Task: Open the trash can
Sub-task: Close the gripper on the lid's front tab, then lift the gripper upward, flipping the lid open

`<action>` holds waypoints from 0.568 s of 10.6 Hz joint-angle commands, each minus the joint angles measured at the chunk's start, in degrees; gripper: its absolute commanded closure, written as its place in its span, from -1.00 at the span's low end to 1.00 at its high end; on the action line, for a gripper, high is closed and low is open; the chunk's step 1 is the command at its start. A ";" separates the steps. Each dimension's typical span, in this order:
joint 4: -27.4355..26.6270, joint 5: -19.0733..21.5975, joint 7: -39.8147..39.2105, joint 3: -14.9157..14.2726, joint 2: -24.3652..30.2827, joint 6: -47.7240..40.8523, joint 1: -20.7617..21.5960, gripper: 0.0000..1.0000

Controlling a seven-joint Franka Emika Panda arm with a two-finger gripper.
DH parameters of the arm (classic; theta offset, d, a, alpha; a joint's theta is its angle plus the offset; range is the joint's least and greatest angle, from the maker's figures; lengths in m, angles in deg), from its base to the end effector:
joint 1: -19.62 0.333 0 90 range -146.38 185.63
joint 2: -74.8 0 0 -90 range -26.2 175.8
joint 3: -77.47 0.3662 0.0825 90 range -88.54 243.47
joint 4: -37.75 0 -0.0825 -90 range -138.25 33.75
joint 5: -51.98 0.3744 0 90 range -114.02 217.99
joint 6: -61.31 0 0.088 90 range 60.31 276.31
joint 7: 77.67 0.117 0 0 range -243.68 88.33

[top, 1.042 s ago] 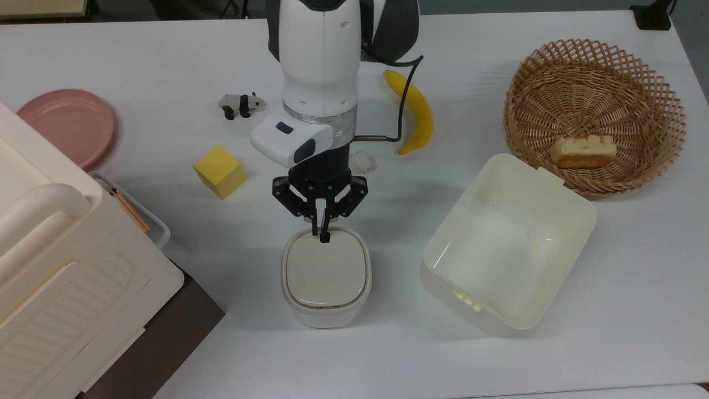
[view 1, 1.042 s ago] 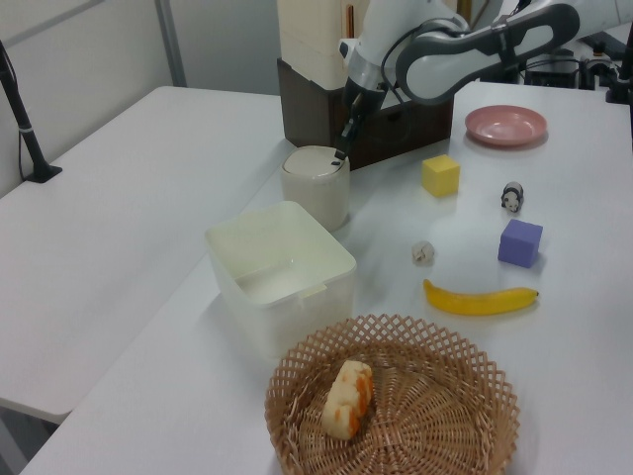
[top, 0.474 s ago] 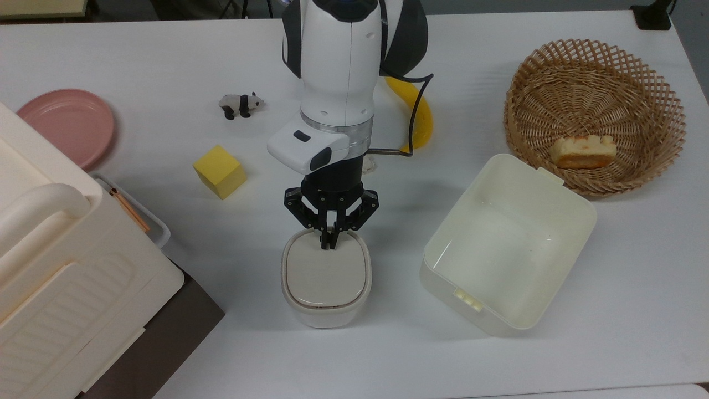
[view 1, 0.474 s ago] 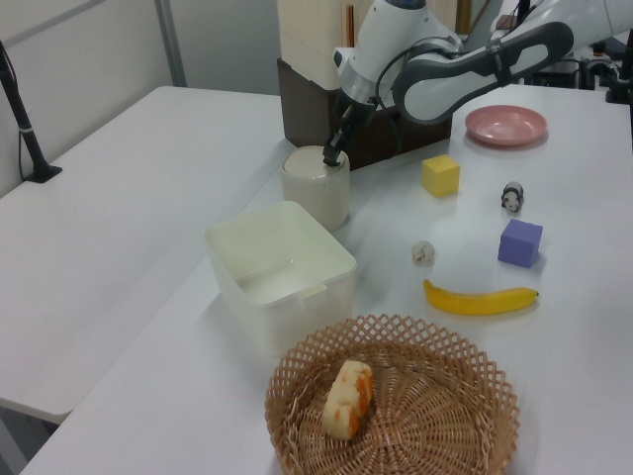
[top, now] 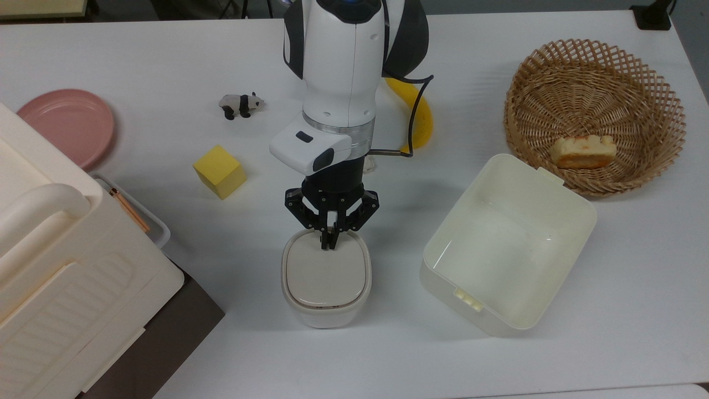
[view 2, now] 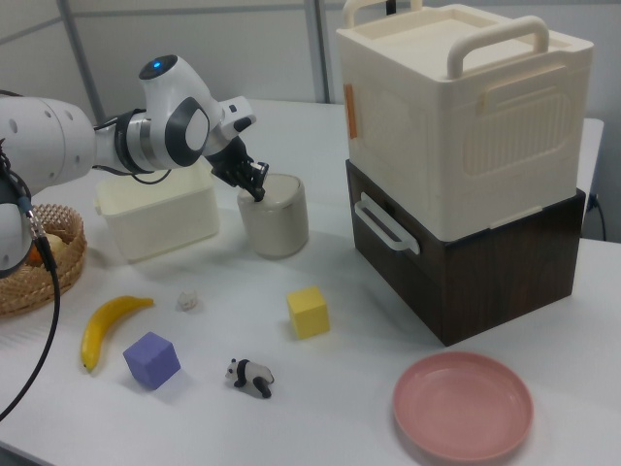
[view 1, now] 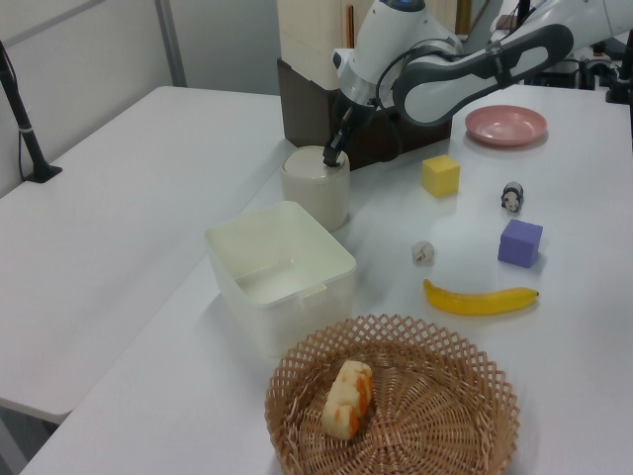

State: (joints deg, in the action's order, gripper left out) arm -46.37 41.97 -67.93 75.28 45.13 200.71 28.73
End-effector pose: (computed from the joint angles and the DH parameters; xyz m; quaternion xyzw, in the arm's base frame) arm 0.7527 0.0961 0.4677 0.9716 0.0326 0.2297 0.0459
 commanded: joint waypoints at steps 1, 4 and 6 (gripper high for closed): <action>-0.08 -0.36 3.07 -0.45 1.52 0.26 0.47 0.77; -0.60 -0.01 6.87 -0.18 8.99 -10.23 0.82 0.72; -1.13 0.25 5.65 0.43 13.29 -24.45 1.35 0.59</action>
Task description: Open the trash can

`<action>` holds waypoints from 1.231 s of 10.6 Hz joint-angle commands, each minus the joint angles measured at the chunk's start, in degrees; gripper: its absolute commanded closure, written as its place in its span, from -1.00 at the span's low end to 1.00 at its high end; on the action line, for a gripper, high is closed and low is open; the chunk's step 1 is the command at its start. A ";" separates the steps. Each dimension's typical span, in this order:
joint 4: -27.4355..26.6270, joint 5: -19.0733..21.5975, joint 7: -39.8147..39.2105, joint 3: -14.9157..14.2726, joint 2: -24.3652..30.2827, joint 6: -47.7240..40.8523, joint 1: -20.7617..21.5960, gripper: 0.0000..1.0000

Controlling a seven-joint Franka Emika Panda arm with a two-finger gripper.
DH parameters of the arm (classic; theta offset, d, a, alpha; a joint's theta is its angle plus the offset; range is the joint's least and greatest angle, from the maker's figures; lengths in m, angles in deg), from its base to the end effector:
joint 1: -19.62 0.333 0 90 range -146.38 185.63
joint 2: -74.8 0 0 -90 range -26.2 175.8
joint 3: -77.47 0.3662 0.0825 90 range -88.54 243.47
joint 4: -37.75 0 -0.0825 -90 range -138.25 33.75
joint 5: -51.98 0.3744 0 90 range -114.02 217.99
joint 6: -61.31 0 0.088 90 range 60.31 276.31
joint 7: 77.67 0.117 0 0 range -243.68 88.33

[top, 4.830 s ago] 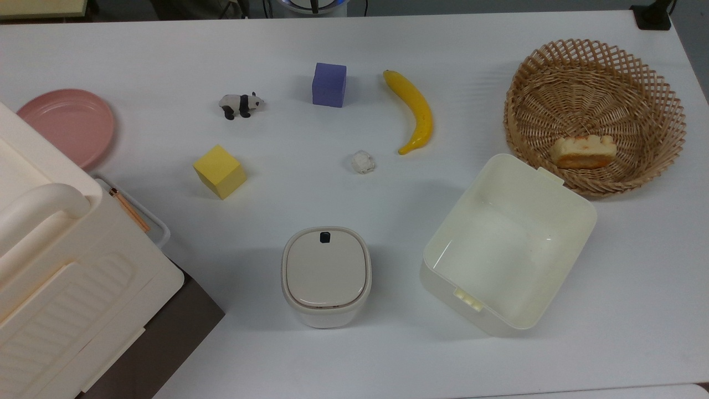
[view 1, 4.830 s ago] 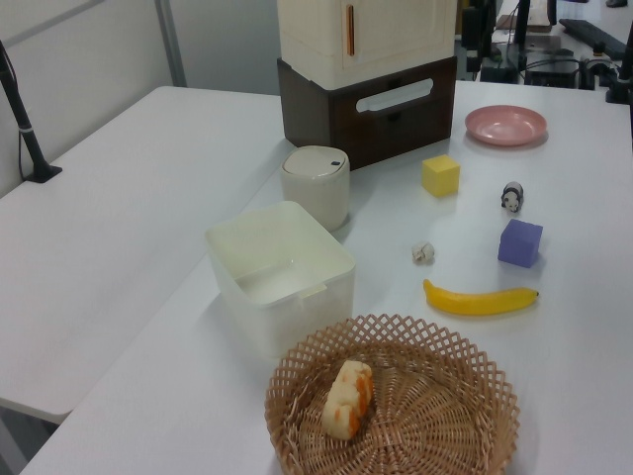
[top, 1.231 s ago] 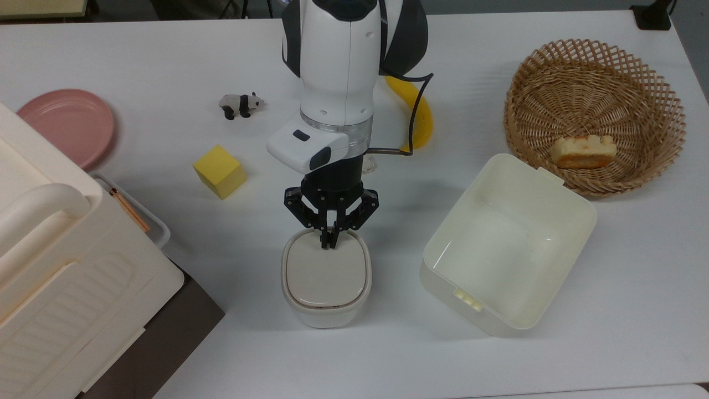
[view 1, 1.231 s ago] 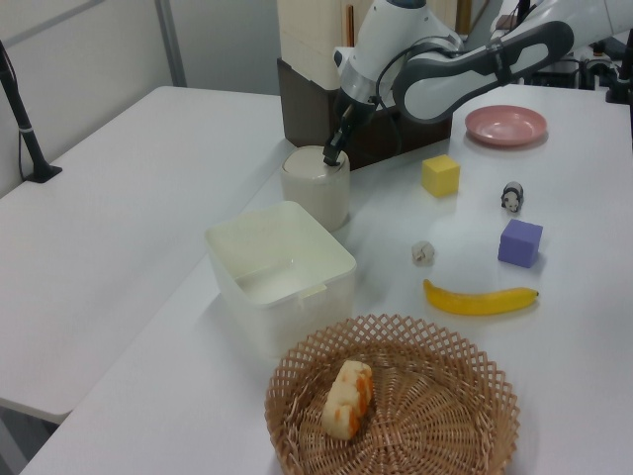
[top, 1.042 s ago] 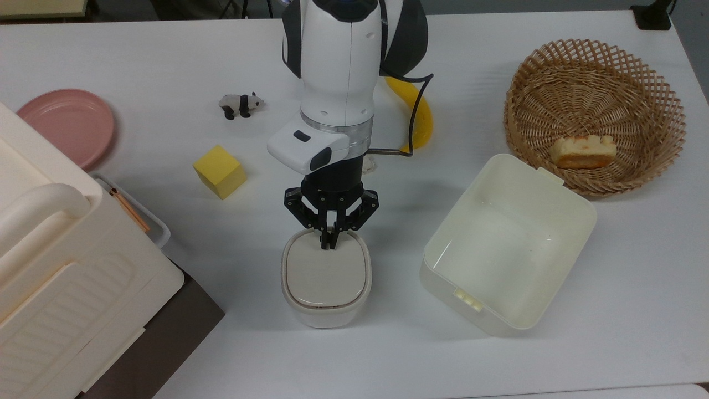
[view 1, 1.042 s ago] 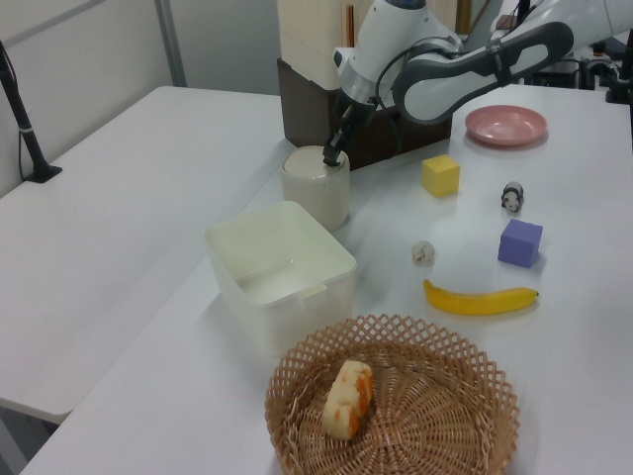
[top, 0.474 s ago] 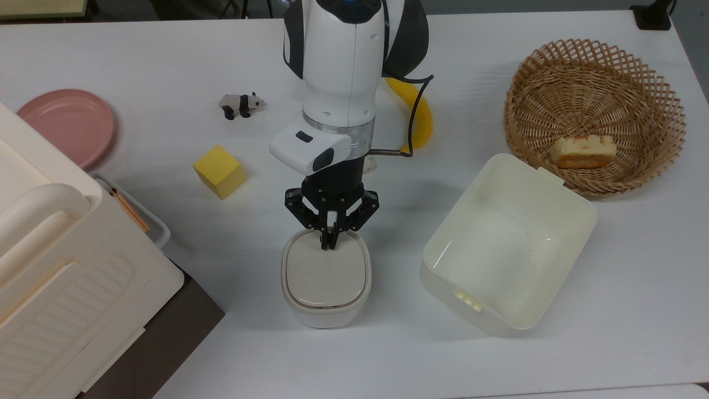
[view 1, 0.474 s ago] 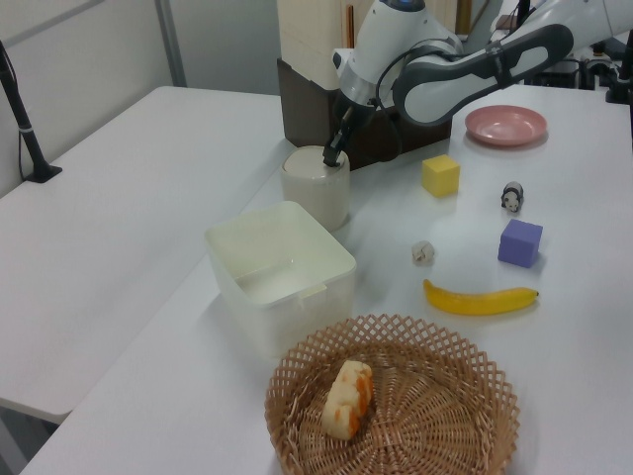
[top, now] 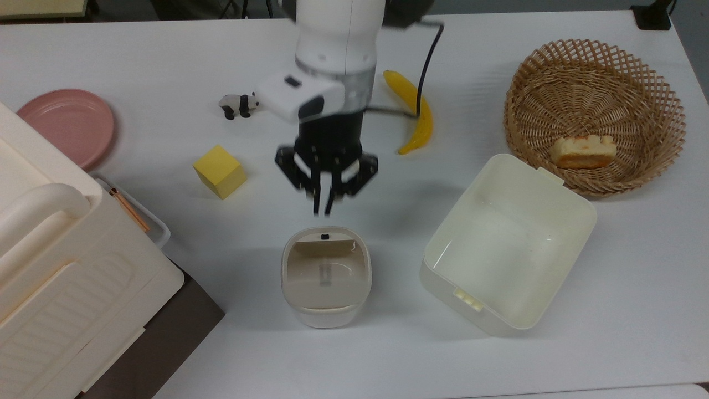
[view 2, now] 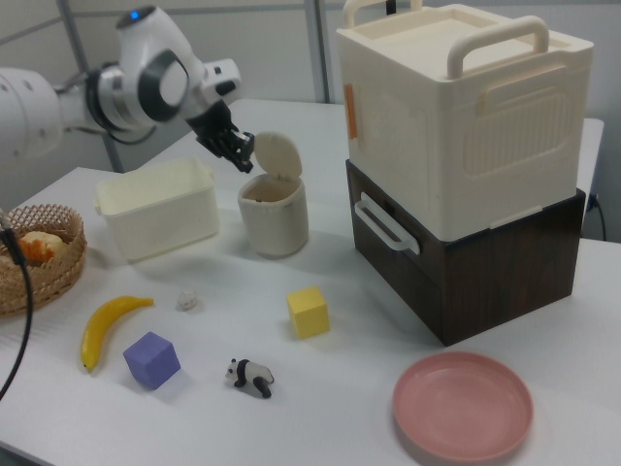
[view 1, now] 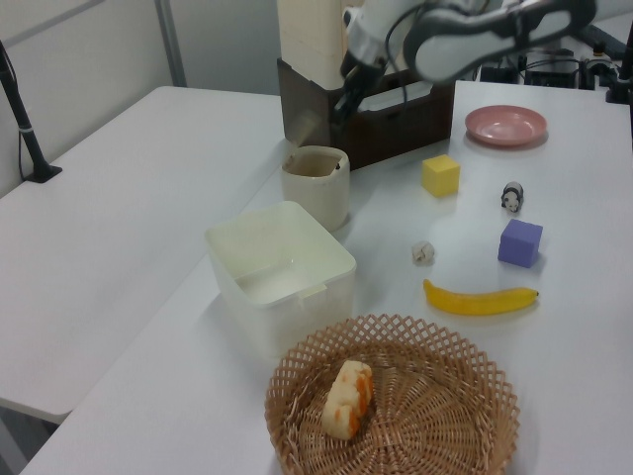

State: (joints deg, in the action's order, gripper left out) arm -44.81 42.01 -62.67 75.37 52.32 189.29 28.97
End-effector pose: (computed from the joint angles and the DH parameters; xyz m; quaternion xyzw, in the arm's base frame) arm 0.7204 0.0901 0.5497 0.9762 -0.0245 0.2106 0.0445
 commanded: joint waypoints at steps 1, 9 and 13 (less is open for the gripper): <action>-4.00 1.88 -3.63 0.33 9.18 -19.97 1.55 0.38; -5.69 8.22 -15.08 -0.81 20.01 -43.07 -1.42 -1.00; -5.33 10.77 -19.93 -0.81 19.76 -43.07 -2.84 -1.00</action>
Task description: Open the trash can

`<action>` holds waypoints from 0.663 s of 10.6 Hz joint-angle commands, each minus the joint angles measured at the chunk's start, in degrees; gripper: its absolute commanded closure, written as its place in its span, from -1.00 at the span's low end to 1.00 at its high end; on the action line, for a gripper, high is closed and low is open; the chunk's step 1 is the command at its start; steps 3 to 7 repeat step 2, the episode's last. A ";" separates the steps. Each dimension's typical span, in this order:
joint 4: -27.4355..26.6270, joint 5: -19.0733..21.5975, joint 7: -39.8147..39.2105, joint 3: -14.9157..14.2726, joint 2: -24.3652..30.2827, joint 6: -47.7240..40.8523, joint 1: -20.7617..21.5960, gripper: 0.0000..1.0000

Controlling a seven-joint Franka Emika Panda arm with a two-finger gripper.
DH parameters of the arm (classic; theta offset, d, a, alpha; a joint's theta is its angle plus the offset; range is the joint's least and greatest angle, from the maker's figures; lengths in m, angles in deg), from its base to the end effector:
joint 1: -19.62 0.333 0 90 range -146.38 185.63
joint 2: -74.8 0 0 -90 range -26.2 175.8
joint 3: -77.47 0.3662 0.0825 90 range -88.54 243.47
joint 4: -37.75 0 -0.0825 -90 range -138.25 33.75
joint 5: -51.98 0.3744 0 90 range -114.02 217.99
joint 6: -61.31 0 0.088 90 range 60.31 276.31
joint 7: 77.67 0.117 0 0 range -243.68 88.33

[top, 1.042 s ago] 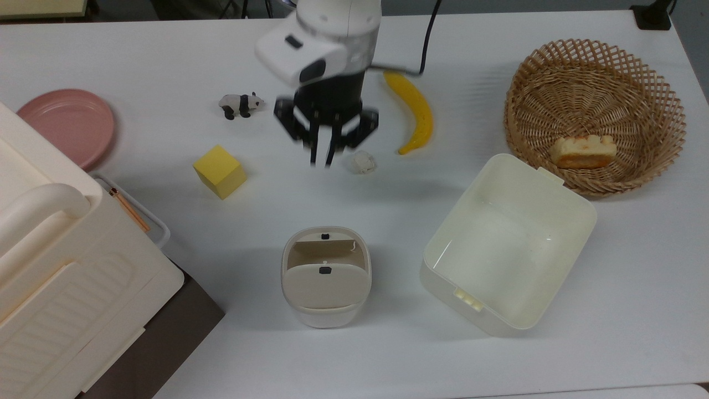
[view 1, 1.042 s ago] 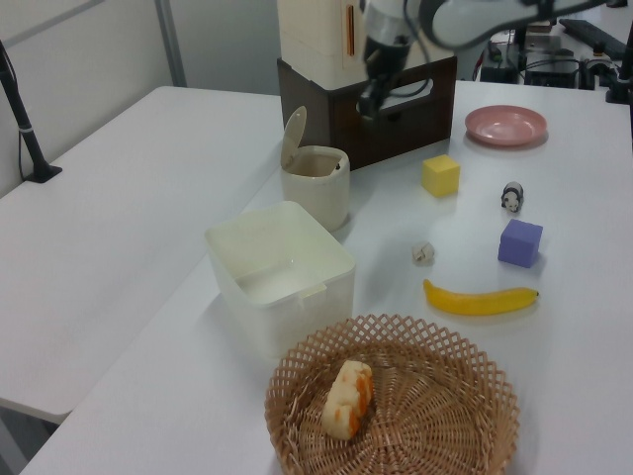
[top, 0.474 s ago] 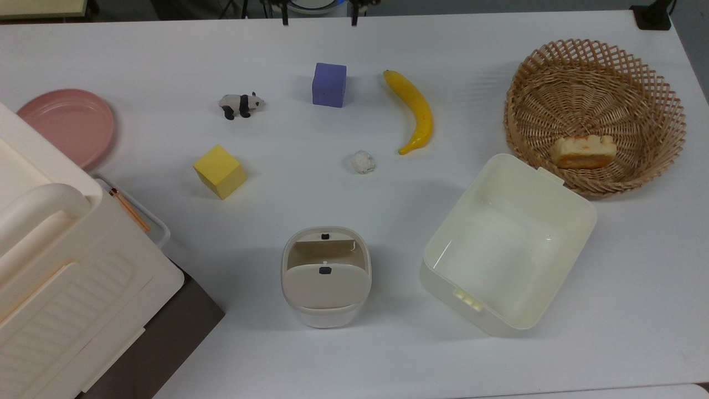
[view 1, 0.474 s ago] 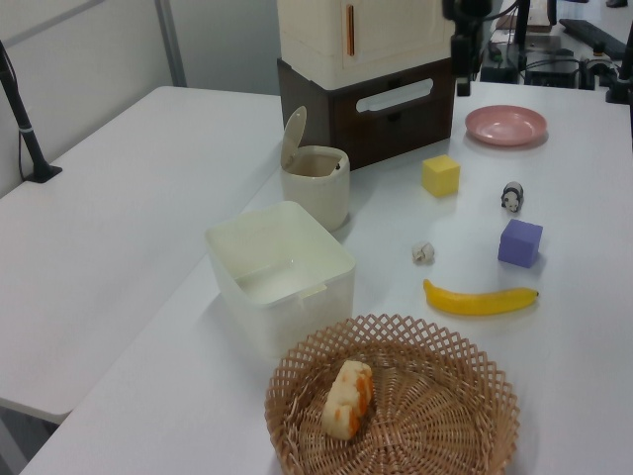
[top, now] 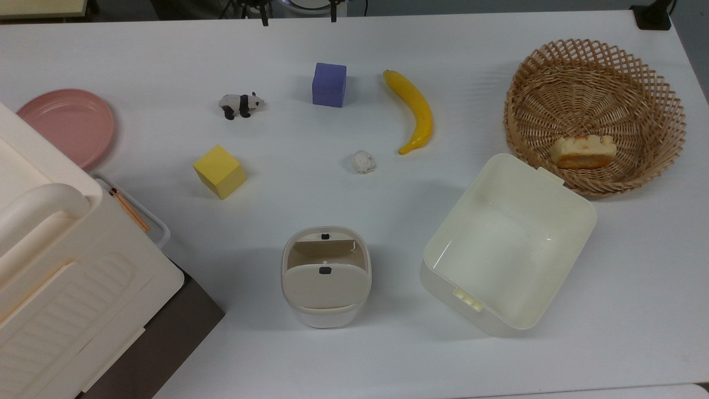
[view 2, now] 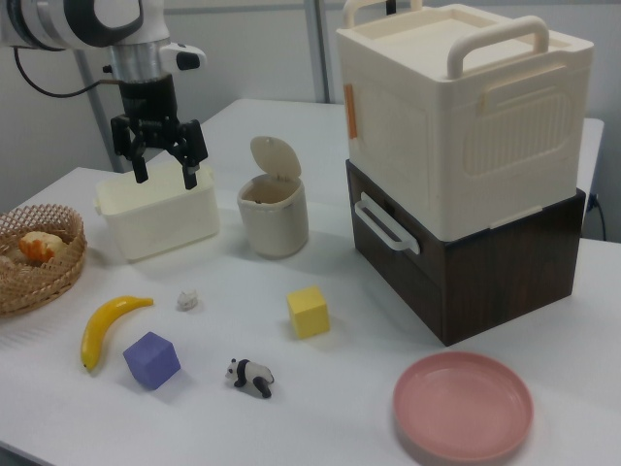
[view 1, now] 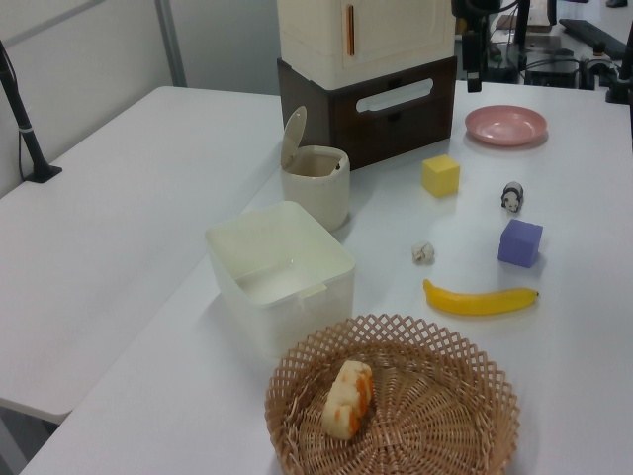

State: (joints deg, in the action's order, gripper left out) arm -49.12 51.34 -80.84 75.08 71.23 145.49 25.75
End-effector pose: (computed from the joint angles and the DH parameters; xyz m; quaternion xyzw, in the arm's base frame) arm 0.5537 0.0357 0.6471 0.9967 0.0599 -0.0545 0.0071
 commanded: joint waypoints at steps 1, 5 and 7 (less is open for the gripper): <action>-1.02 1.44 -1.67 -0.51 0.84 0.73 0.38 -1.00; -1.02 1.35 -1.58 -0.51 0.75 0.82 0.38 -1.00; -1.02 1.35 -1.58 -0.51 0.75 0.82 0.38 -1.00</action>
